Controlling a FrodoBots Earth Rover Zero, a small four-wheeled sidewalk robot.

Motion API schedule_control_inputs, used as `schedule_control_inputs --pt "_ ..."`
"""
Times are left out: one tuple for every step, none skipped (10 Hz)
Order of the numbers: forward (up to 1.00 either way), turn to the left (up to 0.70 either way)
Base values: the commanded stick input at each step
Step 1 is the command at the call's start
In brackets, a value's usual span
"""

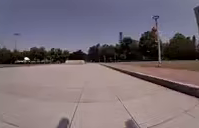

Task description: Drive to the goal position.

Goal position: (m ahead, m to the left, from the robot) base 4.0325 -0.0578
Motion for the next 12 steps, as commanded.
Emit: schedule_control_inputs --pt "1.0 0.0" --pt "1.0 0.0" --pt "1.0 0.0" --pt "1.0 0.0" --pt "1.0 0.0" --pt "1.0 0.0" --pt "1.0 0.0" --pt "1.0 0.0" --pt "1.0 0.0" --pt "1.0 0.0" --pt "1.0 0.0" --pt "1.0 0.0"
